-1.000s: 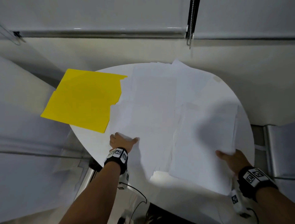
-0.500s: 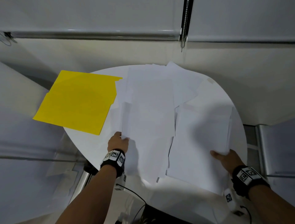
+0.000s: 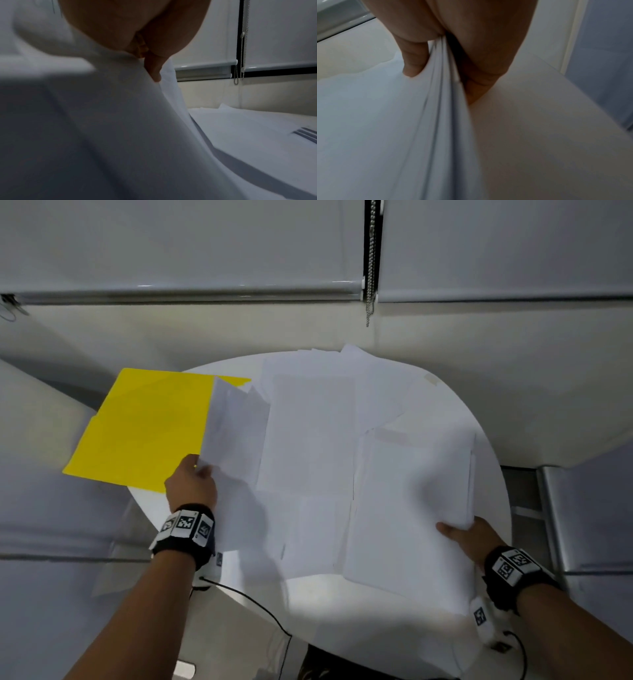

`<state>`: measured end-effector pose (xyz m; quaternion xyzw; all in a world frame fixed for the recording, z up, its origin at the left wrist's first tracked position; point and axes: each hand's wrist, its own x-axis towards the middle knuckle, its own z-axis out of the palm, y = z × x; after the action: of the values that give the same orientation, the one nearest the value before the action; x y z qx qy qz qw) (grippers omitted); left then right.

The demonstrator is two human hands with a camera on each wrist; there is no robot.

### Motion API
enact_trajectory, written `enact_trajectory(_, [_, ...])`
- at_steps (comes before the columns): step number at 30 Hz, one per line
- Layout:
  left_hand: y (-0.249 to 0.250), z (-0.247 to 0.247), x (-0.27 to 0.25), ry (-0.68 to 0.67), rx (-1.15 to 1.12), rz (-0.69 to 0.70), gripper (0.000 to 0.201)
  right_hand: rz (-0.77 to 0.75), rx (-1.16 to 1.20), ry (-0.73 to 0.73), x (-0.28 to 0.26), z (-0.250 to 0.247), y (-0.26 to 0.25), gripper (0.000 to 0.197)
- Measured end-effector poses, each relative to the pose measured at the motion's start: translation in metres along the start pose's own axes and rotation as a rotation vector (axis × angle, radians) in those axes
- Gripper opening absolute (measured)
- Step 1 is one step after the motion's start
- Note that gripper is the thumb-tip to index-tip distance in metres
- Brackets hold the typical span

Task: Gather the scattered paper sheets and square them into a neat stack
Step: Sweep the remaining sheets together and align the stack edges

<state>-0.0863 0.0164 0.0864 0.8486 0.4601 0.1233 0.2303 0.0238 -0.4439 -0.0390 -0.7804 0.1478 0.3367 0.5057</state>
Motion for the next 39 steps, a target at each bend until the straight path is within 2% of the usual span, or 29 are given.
enact_trajectory(4, [0.013, -0.031, 0.007, 0.201, -0.015, 0.072, 0.027, 0.016, -0.007, -0.009, 0.002, 0.0, 0.0, 0.046])
enact_trajectory(7, [0.019, -0.045, 0.02, 0.334, -0.105, 0.188, 0.026, 0.023, -0.004, -0.003, 0.0, -0.001, 0.0, 0.048])
enact_trajectory(11, [0.039, -0.053, 0.028, 0.455, -0.195, 0.207, 0.04, 0.018, 0.004, -0.004, -0.002, -0.002, -0.001, 0.05])
enact_trajectory(15, [0.062, -0.047, 0.023, 0.483, -0.452, 0.241, 0.016, 0.003, -0.024, 0.003, -0.004, -0.002, -0.001, 0.048])
enact_trajectory(18, [0.086, -0.024, -0.016, 0.241, -0.444, 0.302, 0.016, -0.039, -0.048, -0.012, -0.008, -0.002, -0.003, 0.047])
enact_trajectory(20, [0.089, 0.013, -0.045, 0.039, -0.431, 0.299, 0.013, -0.054, -0.047, -0.007, -0.013, -0.003, -0.006, 0.046])
enact_trajectory(23, [0.073, 0.078, -0.07, -0.305, -0.424, 0.104, 0.027, -0.065, -0.016, -0.012, -0.019, -0.003, -0.007, 0.051])
enact_trajectory(25, [0.064, 0.11, -0.089, -0.485, -0.338, 0.01, 0.031, -0.049, 0.035, 0.007, -0.02, -0.003, -0.007, 0.056])
enact_trajectory(27, [0.061, 0.13, -0.11, -0.57, -0.199, -0.047, 0.039, -0.025, 0.13, 0.036, -0.019, -0.004, -0.006, 0.07])
enact_trajectory(28, [0.064, 0.132, -0.12, -0.611, -0.174, -0.058, 0.042, -0.011, 0.186, 0.038, -0.018, -0.003, -0.003, 0.085])
enact_trajectory(29, [0.065, 0.136, -0.127, -0.651, -0.15, -0.062, 0.043, 0.001, 0.224, 0.03, -0.014, -0.003, 0.001, 0.099])
enact_trajectory(30, [0.067, 0.139, -0.132, -0.681, -0.129, -0.038, 0.043, 0.012, 0.241, 0.023, -0.012, -0.004, 0.003, 0.104])
enact_trajectory(32, [0.07, 0.149, -0.138, -0.725, -0.083, 0.081, 0.034, -0.007, 0.231, -0.012, -0.012, -0.004, 0.004, 0.088])
enact_trajectory(34, [0.075, 0.157, -0.142, -0.79, -0.02, 0.244, 0.014, -0.011, 0.208, -0.028, -0.015, -0.005, 0.001, 0.07])
enact_trajectory(36, [0.08, 0.163, -0.143, -0.826, 0.056, 0.369, 0.017, -0.02, 0.172, -0.027, -0.016, -0.006, -0.002, 0.055])
enact_trajectory(39, [0.082, 0.168, -0.133, -0.863, 0.098, 0.39, 0.02, -0.056, 0.114, 0.032, -0.02, -0.009, -0.005, 0.046])
